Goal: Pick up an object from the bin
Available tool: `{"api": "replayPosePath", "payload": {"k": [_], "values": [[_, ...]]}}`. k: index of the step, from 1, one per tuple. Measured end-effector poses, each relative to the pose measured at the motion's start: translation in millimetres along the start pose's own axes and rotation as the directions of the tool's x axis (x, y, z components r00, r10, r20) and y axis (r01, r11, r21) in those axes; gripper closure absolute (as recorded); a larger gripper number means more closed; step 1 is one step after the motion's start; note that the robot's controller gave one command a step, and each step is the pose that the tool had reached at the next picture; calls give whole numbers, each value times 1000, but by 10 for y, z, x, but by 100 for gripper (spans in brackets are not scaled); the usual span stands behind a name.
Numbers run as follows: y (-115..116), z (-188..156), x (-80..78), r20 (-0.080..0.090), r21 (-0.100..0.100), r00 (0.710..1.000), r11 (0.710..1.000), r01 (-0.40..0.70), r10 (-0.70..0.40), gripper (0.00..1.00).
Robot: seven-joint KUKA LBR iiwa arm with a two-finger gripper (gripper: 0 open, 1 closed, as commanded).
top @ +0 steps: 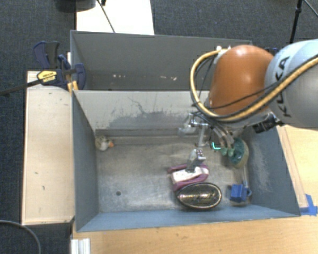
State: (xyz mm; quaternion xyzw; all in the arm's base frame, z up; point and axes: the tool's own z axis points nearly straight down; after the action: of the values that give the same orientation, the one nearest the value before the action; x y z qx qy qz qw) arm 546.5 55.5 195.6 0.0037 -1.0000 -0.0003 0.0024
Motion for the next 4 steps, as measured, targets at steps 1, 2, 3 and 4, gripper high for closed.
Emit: {"api": "replayPosePath", "payload": {"k": [1, 2, 3, 4], "values": [[-510, 1235, 224, 26, 0, 998, 998, 58, -58, 0], [-260, 943, 172, 11, -2, 999, 999, -45, 45, 0], [-358, 955, 228, 4, -1, 994, 994, -109, 109, 0], [-322, 1225, 94, 3, 0, 990, 990, -141, 141, 0]]}}
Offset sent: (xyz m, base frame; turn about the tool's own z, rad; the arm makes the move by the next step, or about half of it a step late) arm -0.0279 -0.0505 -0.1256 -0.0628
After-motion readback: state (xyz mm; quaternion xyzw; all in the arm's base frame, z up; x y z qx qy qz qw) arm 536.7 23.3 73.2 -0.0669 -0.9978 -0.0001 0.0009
